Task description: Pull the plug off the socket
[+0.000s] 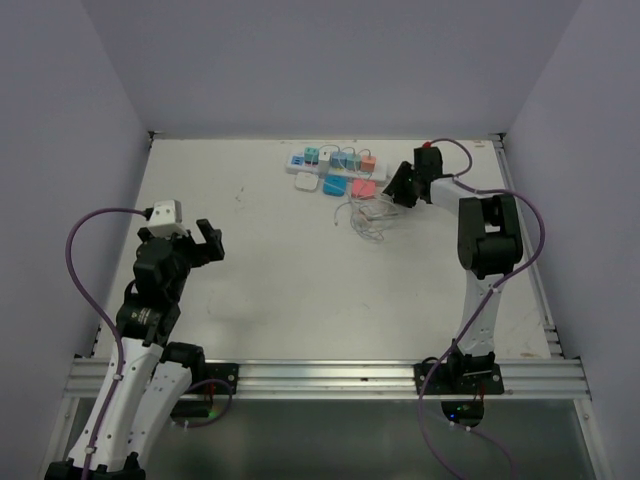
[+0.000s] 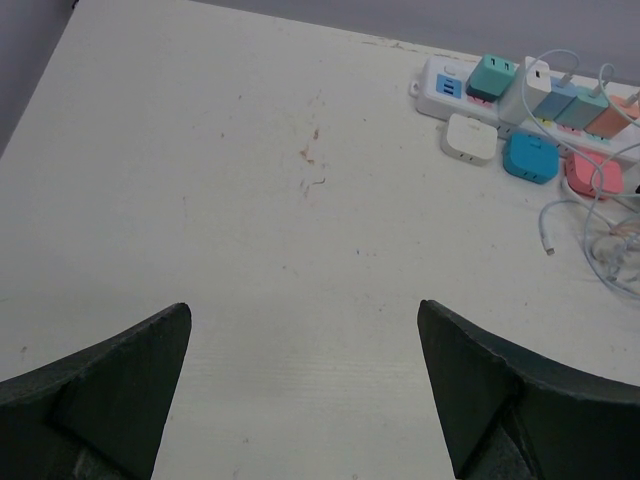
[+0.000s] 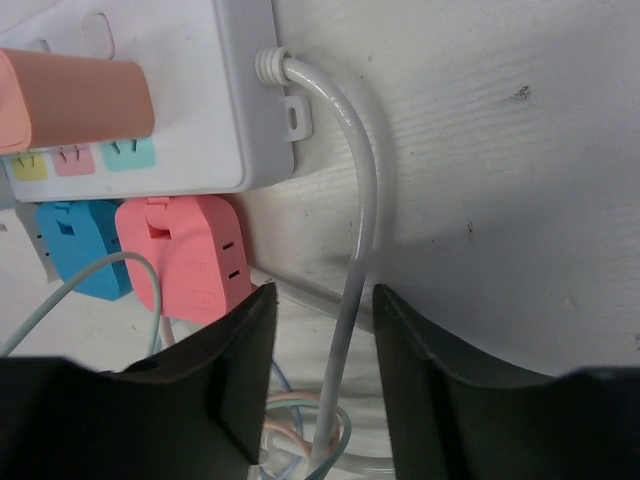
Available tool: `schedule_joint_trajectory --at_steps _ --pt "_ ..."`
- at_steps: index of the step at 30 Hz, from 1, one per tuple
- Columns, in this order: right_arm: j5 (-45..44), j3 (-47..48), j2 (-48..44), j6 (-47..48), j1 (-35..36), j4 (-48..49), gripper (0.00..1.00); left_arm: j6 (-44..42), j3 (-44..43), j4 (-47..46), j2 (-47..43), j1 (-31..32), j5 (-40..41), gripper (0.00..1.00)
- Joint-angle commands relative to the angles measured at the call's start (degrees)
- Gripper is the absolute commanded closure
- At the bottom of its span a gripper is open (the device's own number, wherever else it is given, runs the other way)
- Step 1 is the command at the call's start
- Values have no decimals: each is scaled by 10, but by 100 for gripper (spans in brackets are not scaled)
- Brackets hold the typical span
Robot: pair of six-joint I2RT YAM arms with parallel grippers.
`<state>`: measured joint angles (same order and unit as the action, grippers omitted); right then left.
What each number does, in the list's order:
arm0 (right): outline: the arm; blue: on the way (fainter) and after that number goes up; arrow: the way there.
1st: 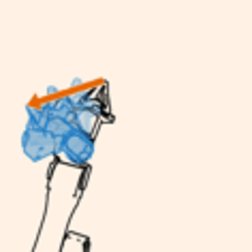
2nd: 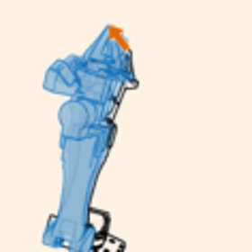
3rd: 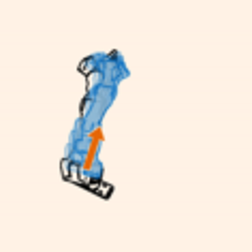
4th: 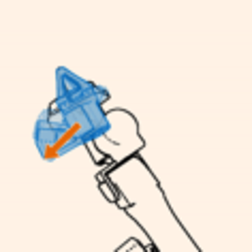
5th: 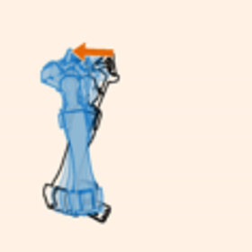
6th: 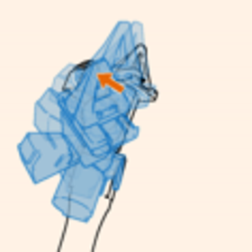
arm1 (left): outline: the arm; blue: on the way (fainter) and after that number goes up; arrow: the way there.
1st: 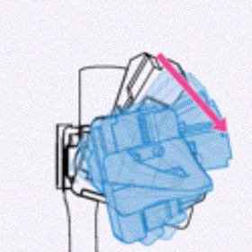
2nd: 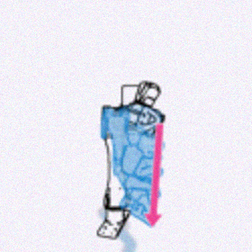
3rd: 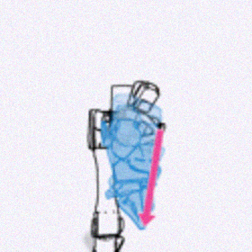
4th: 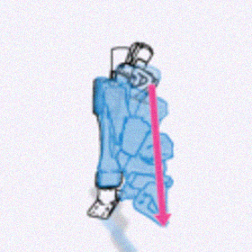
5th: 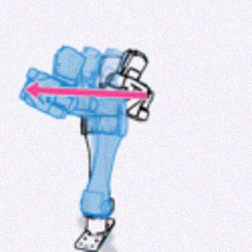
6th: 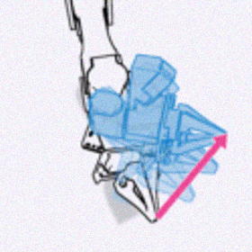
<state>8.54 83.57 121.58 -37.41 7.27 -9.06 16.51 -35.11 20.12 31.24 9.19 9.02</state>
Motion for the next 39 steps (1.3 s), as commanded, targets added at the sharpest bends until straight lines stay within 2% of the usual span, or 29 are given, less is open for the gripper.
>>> schedule_joint_trajectory --at_steps 1,6,10,12,19,25,32,39 --pt "24 -24 6 -9 0 23 57 1 2 -39 0 5 7 0" --pt "41 -58 -3 -12 5 32 74 1 1 -39 -4 5 7 1" --pt "52 -88 -20 -16 10 50 94 2 1 -37 -5 5 7 0" --pt "53 -109 -29 -18 13 55 100 1 2 -37 -5 5 7 1" --pt "40 -183 -99 -23 49 76 100 1 0 -35 -6 5 9 1" --pt "17 -301 -170 -74 109 133 100 3 0 -30 -5 5 12 1" --pt "-37 -422 -246 -150 233 177 100 5 -2 -25 3 5 8 1" --pt "-101 -454 -298 -188 339 165 100 7 -3 -20 10 3 8 1"
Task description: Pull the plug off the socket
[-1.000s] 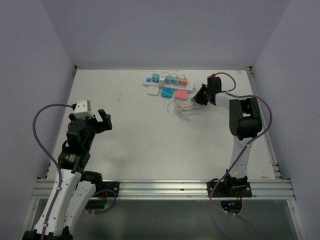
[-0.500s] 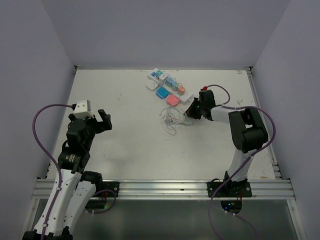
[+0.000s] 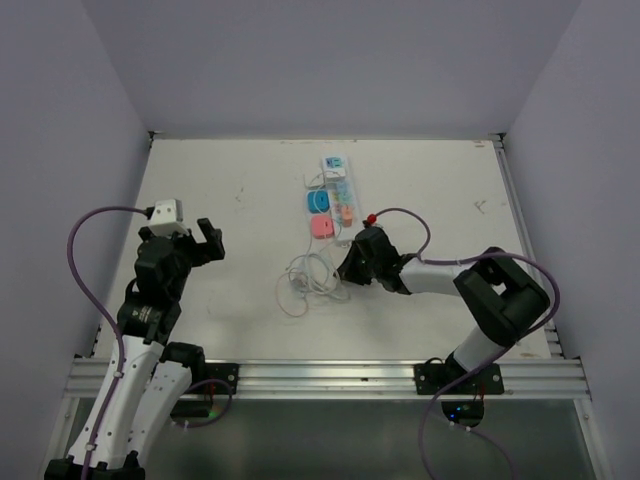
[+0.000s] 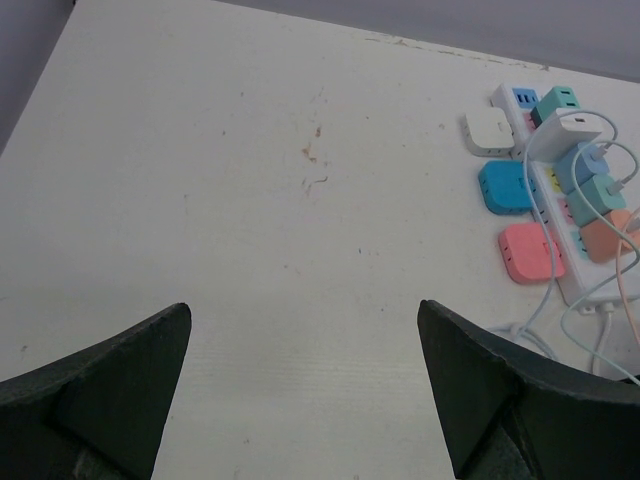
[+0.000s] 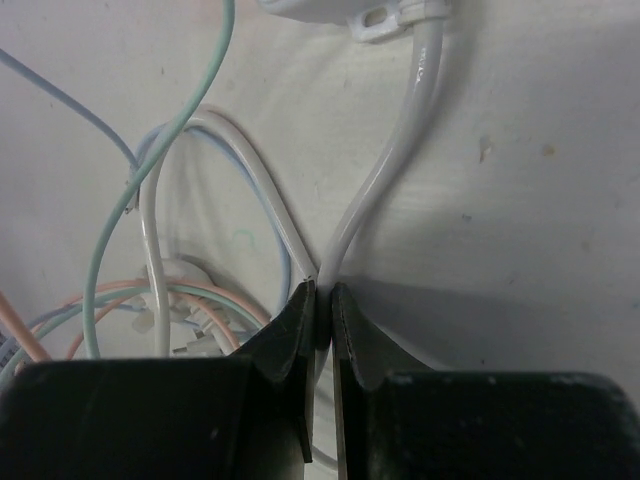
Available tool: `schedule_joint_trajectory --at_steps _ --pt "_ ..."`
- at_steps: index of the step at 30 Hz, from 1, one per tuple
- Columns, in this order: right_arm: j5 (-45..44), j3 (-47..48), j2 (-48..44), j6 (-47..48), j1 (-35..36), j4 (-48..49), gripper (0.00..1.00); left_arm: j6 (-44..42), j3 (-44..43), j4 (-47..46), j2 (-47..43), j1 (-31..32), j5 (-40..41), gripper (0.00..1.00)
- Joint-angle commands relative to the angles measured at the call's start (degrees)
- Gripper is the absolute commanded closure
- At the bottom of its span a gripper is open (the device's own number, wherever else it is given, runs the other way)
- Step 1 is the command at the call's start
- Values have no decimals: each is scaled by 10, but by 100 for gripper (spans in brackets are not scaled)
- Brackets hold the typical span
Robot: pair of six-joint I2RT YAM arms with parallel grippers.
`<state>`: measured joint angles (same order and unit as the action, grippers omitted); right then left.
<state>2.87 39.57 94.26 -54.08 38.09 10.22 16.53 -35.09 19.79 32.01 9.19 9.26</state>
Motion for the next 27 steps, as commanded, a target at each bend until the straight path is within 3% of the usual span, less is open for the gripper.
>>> schedule_joint_trajectory --at_steps 1,7,15,27 --pt "-52 -14 -42 -20 47 -34 100 6 -2 -16 2 4 6 1" --pt "-109 -6 -119 14 79 -100 82 8 -3 -16 9 4 4 1" --pt "-179 26 -197 110 75 -186 45 9 -3 -16 23 3 -2 1" --pt "-210 60 -128 297 10 -129 14 9 -2 -16 28 3 -5 1"
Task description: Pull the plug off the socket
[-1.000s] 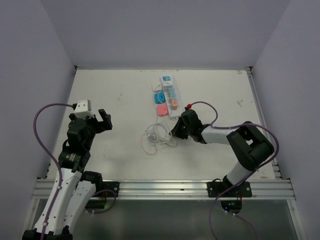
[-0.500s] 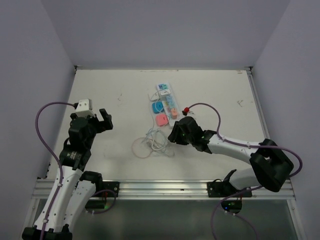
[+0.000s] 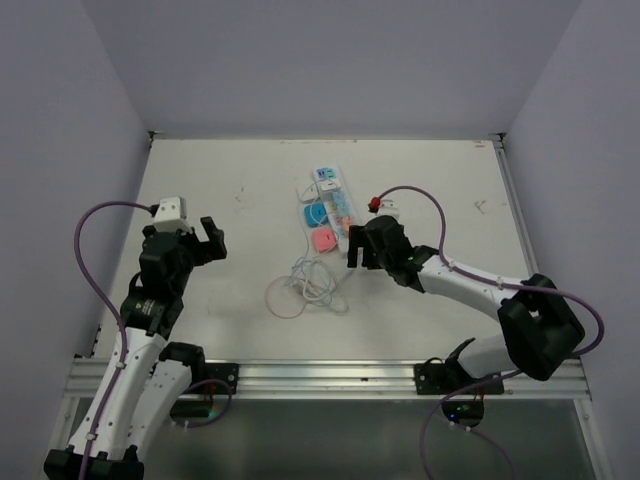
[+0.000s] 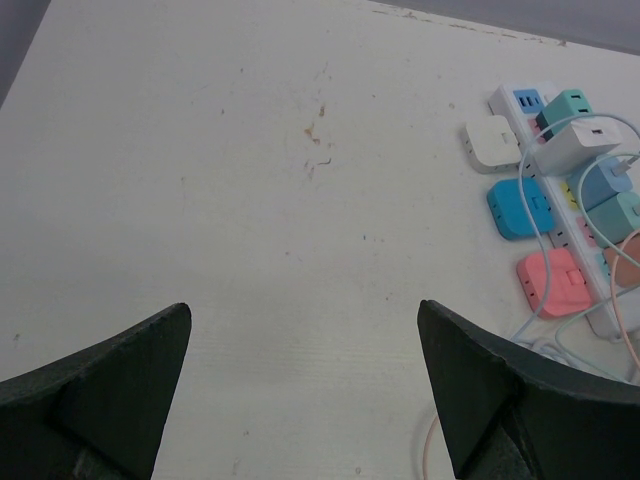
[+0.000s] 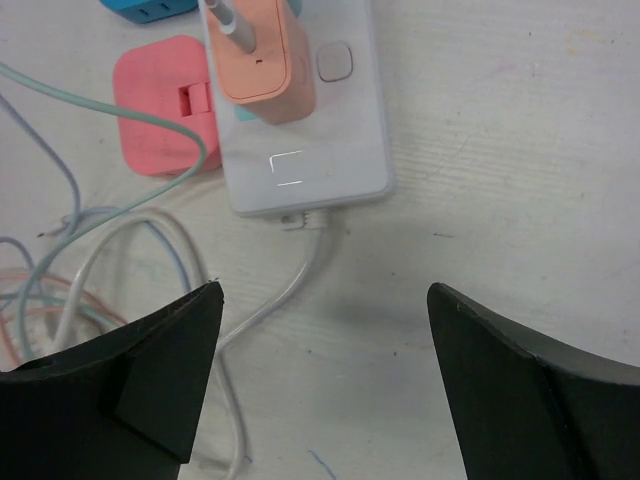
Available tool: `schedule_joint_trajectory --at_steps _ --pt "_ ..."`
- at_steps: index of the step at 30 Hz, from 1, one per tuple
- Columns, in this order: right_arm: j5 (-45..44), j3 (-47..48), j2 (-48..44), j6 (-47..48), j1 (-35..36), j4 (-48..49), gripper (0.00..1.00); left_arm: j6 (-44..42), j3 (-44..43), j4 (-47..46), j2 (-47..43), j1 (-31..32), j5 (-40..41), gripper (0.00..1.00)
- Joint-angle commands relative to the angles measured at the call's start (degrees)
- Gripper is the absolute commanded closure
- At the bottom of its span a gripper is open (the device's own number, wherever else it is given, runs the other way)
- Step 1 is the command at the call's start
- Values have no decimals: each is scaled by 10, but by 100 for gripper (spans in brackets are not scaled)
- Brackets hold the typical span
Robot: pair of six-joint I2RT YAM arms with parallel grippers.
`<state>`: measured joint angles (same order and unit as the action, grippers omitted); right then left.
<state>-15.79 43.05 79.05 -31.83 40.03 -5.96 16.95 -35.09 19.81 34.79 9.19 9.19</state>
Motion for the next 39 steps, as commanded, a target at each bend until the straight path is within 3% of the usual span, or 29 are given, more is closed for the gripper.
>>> schedule_joint_trajectory --at_steps 1,8,29,31,34,35,39 --pt "-20 32 38 98 -9 38 12 5 -3 -16 0 3 -4 1" --pt "19 62 107 151 -9 98 1 5 -4 -18 3 3 -5 1" --pt "-6 56 206 157 -22 176 5 5 -2 -21 17 3 -12 0" --pt "-3 50 207 158 -21 184 9 12 -3 -22 25 3 -15 1" --pt "11 43 205 158 -23 195 25 21 -4 -21 36 3 -32 0" --pt "15 41 204 155 -23 198 36 25 -4 -20 37 3 -37 1" --pt "38 25 189 141 -27 219 63 44 -6 -18 48 3 -51 0"
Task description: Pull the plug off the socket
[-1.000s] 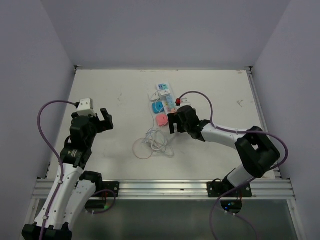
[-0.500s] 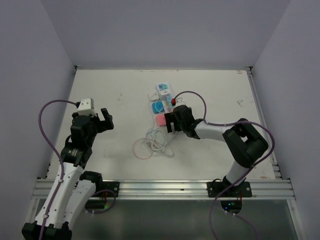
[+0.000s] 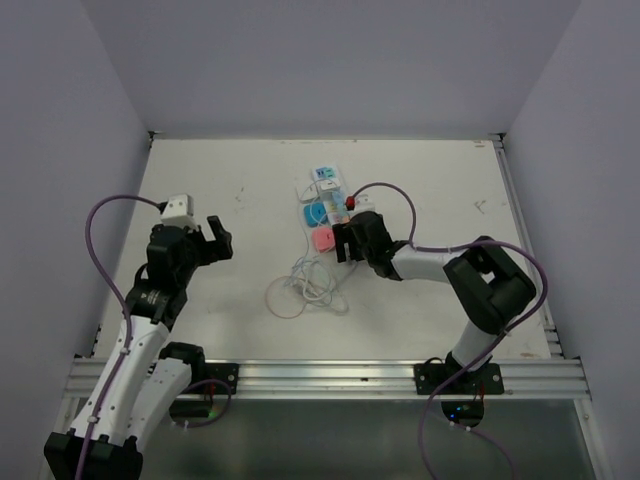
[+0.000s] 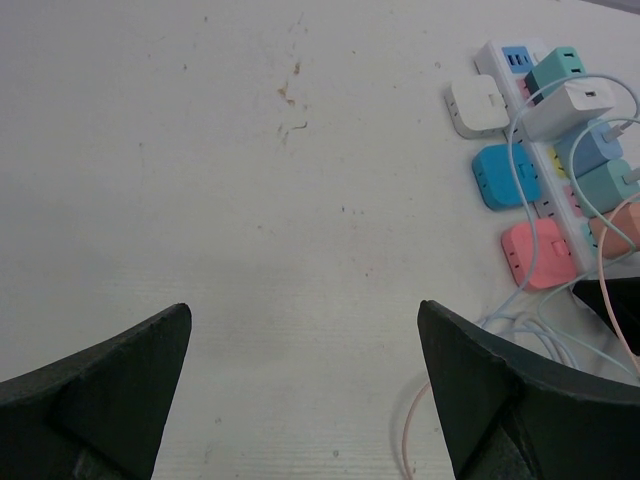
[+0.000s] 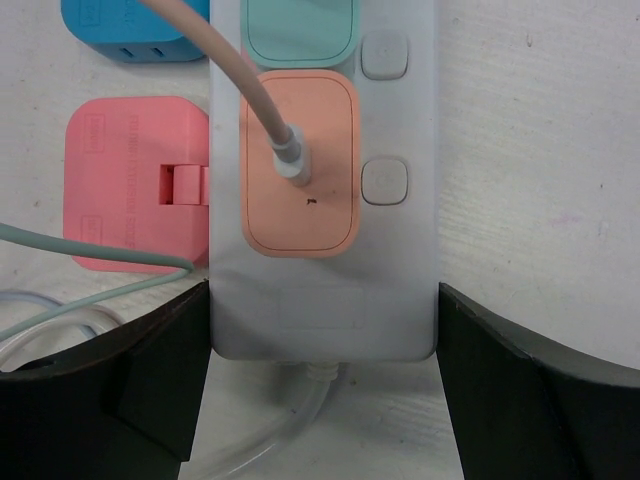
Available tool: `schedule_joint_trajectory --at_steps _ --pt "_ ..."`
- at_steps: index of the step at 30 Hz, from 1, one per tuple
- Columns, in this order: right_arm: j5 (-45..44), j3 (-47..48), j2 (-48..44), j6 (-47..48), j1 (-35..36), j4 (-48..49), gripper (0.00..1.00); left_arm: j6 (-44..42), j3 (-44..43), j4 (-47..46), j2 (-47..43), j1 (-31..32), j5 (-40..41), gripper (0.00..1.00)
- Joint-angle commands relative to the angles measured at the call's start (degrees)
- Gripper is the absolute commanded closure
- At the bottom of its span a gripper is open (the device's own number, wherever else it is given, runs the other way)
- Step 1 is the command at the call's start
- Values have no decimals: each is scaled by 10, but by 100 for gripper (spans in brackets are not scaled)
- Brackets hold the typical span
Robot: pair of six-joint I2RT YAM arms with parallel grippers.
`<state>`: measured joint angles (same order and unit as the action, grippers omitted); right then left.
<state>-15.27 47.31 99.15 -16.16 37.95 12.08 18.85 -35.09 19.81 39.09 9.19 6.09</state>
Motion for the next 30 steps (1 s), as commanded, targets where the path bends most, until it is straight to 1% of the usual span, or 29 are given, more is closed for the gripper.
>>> schedule_joint_trajectory --at_steps 1,2,3,4,5,6,9,11,13,17,22,26,30 --pt "38 -28 -15 -25 -8 44 68 36 -9 -17 12 3 -27 0" --pt "52 -34 -18 -30 -9 51 77 43 -9 -18 17 3 -32 1" --pt "58 -39 -21 -35 -10 62 82 50 -13 -20 23 3 -39 1" --pt "67 -53 -26 -50 -16 70 92 64 -15 -23 37 3 -56 1" --pt "90 -61 -30 -59 -20 80 96 72 -16 -25 45 3 -59 1" --pt "106 -70 -32 -69 -24 102 99 79 -21 -28 55 4 -80 1" --pt "150 -91 -32 -97 -31 134 100 109 -24 -41 95 5 -116 0" --pt "195 -103 -28 -117 -31 163 100 134 -22 -56 123 6 -139 0" --pt "216 -118 -28 -138 -31 183 100 161 -18 -72 150 7 -155 0" --pt "227 -131 -28 -151 -31 204 100 210 -11 -113 190 28 -164 1" --pt "243 -143 -18 -161 -30 232 100 273 -11 -171 267 58 -150 4" --pt "240 -143 -12 -157 -29 231 100 303 -12 -220 327 79 -147 9" --pt "218 -145 -15 -140 -29 223 100 317 -17 -258 387 85 -141 17"
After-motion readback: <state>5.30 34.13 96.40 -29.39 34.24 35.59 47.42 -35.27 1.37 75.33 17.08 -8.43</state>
